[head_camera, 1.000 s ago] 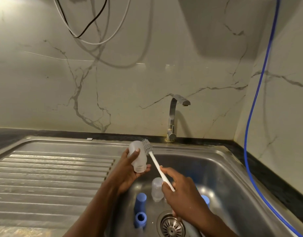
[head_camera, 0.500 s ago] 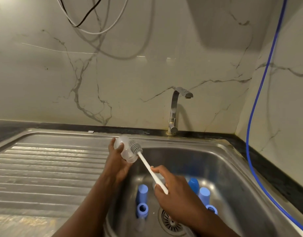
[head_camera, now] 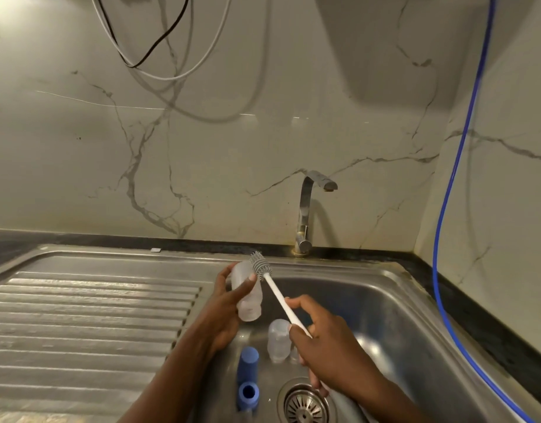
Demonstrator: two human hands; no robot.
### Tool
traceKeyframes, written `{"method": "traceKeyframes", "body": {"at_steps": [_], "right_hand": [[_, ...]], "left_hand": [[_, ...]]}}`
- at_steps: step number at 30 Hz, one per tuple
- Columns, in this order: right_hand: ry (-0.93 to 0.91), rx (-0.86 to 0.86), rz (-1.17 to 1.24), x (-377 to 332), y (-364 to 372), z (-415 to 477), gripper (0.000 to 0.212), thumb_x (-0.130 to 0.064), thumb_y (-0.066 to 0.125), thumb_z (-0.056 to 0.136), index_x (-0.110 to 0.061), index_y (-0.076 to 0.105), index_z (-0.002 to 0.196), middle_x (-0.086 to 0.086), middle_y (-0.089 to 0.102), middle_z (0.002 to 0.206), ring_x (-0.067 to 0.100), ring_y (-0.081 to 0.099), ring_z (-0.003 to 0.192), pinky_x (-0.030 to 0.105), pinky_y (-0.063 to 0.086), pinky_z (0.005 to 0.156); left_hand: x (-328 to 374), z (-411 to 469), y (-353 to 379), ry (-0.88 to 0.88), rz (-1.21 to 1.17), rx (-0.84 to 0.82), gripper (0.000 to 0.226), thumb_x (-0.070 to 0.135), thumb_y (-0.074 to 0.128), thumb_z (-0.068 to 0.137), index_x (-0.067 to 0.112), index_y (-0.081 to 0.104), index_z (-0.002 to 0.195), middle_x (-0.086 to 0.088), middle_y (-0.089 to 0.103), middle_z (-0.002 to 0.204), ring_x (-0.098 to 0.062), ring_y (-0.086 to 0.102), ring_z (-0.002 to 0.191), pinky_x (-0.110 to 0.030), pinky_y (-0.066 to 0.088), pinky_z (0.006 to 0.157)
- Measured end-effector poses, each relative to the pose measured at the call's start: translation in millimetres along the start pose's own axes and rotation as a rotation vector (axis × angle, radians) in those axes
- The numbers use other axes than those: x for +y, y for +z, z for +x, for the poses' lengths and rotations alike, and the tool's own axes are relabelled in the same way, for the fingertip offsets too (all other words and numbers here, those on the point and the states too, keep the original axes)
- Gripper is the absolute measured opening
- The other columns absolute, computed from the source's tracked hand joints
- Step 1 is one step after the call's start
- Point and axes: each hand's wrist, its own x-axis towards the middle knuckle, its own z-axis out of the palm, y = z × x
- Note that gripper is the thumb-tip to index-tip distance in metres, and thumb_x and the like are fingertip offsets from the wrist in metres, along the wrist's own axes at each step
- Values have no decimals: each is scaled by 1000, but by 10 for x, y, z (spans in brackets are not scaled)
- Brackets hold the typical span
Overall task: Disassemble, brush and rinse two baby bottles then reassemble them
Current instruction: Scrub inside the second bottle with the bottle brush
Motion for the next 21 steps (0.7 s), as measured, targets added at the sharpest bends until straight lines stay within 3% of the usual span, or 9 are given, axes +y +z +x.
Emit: {"method": "traceKeyframes", "body": {"at_steps": [3,7,10,13,16,19,21], "right_hand": [[-39,-10,-78,11,44,-26,34,-24,49,90,-46,47,117,-1,57,75,-6,55,50,17,39,39],[-95,-41,-137,1,183,-82,37,-25,50,88,-43,47,120,-13,47,68,2,49,58,10,35,56],[-127,-39,-160,-40,206,-107,36,-24,49,91,-39,46,124,-14,42,70,0,41,65,10,31,59],[-102,-13,-191,-52,194,-67,36,-25,46,95,-46,41,125,-8,50,80,4,44,68,12,37,59],[-64,40,-189,-15,140,24,35,-26,45,96,-43,39,127,5,58,94,8,48,67,16,38,54],[-31,62,-78,1,63,74,31,-26,46,97,-44,43,122,9,58,87,12,51,54,18,41,44],[-55,76,-87,6,61,75,31,-27,47,95,-46,42,119,8,59,82,14,52,54,24,45,50]], "left_hand": [[78,27,-94,34,-156,37,62,21,65,85,25,42,143,-19,55,133,-34,62,108,-41,60,74],[98,72,-284,94,-271,160,49,17,52,99,20,37,146,-22,52,133,-34,62,105,-37,61,65],[91,64,-284,101,-258,193,47,18,51,100,16,35,145,-23,51,135,-35,61,107,-36,61,63],[99,52,-205,84,-273,94,47,17,53,98,11,39,142,-23,52,135,-37,61,110,-36,62,64],[79,24,-84,21,-212,-75,58,23,61,87,15,42,141,-24,51,136,-41,61,114,-42,61,75],[11,29,-29,-55,-120,-113,60,30,61,84,18,43,140,-22,56,132,-40,65,110,-46,58,81],[-19,35,-20,-118,-114,-111,60,36,60,85,12,44,138,-24,57,129,-38,64,110,-45,56,80]]}}
